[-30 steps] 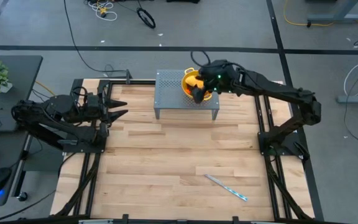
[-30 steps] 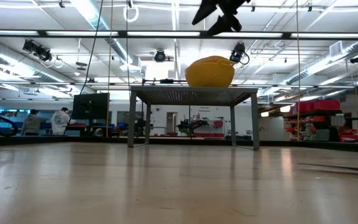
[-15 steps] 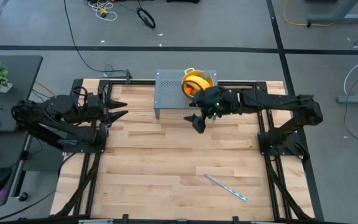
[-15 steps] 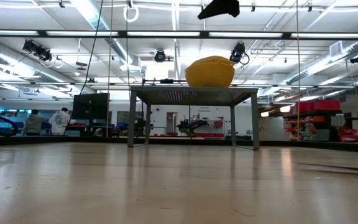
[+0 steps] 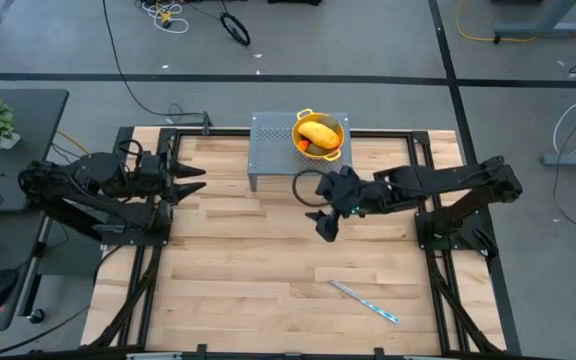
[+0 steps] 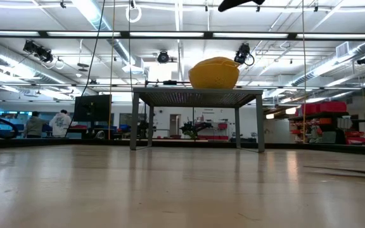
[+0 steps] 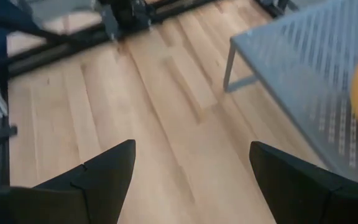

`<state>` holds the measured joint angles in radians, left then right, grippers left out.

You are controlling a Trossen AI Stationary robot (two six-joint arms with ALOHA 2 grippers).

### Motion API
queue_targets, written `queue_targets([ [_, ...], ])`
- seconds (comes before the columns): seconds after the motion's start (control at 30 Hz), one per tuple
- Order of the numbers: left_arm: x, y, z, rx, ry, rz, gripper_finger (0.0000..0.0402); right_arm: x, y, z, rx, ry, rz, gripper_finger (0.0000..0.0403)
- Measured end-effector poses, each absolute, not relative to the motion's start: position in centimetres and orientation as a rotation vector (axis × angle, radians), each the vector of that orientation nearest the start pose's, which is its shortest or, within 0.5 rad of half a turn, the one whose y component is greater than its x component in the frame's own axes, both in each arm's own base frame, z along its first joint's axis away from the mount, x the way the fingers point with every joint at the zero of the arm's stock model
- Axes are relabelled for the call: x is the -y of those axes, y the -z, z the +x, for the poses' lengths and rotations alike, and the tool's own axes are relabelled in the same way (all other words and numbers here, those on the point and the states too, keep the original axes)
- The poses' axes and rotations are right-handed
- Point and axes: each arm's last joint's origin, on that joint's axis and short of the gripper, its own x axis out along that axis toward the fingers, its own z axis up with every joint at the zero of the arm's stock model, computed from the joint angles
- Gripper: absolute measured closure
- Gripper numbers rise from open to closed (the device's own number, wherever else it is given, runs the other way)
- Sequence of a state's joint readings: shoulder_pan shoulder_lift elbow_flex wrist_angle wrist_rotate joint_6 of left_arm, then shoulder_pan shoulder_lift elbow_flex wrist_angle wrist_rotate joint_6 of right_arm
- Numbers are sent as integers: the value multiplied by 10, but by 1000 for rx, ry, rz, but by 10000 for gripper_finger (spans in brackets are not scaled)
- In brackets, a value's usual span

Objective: Pick & Place Fruit
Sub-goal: Put the blue patterned table knife on the shelf

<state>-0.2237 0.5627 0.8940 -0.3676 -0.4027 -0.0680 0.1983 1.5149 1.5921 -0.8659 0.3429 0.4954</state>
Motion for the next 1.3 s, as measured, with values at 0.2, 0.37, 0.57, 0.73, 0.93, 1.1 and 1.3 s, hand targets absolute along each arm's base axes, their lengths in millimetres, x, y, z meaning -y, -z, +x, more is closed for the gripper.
queue_targets([
  [0.2, 12, -377, 103, -28, -180, -62, 260, -69, -372, 297, -806, 287, 241, 77],
  [0.37, 12, -377, 103, -28, -180, -63, 260, -86, -367, 286, -882, 262, 253, 77],
  [0.57, 12, -377, 103, -29, -180, -55, 260, -102, -365, 277, -915, 266, 304, 77],
  [0.73, 12, -377, 103, -29, -180, -54, 260, -112, -363, 269, -965, 255, 310, 77],
  [0.93, 12, -377, 103, -29, -180, -55, 260, -129, -357, 248, -1122, 223, 321, 77],
  [1.1, 12, -377, 103, -30, -179, -42, 260, -146, -356, 236, -1151, 229, 354, 77],
  [1.3, 12, -377, 103, -31, -179, -28, 260, -164, -355, 223, -1144, 218, 362, 77],
])
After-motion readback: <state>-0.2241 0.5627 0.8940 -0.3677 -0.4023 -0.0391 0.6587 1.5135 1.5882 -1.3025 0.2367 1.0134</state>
